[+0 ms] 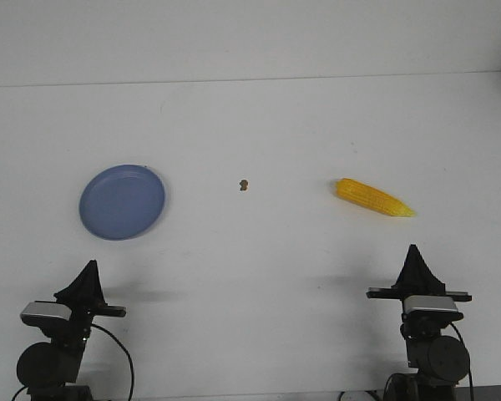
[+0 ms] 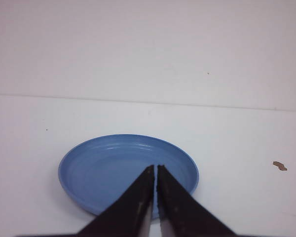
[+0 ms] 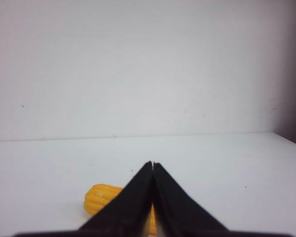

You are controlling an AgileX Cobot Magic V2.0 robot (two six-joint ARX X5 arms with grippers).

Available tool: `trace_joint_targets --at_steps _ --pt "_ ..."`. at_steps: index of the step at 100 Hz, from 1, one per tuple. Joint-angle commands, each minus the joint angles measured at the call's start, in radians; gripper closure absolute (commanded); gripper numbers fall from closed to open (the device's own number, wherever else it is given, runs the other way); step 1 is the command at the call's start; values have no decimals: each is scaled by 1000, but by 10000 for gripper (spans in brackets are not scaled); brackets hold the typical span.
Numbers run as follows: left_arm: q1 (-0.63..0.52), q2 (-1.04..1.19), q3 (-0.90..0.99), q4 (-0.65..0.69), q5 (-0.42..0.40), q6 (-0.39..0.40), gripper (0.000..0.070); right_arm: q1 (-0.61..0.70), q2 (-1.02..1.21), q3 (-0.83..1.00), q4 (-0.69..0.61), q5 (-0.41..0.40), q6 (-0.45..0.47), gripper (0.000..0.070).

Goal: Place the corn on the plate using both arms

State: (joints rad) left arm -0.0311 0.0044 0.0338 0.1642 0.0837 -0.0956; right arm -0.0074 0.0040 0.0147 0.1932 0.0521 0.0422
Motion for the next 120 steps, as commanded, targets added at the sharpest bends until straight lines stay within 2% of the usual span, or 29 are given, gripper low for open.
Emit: trace_joint_targets --at_steps 1,75,84,97,107,120 --pt "-2 -1 -19 10 2 4 688 0 -3 -2 13 0 10 699" --pt "-2 -1 6 14 1 2 688 0 -3 -2 38 1 6 699" --pt "-2 -1 38 -22 1 1 688 0 -3 -2 65 0 14 699" --pt "-2 12 122 -150 1 0 688 2 -3 10 94 -2 26 699" --pt "-2 50 214 -251 -2 -9 688 2 -2 61 31 -3 32 699" --pt "-2 135 360 -330 -27 -77 688 2 2 186 -181 -3 37 699"
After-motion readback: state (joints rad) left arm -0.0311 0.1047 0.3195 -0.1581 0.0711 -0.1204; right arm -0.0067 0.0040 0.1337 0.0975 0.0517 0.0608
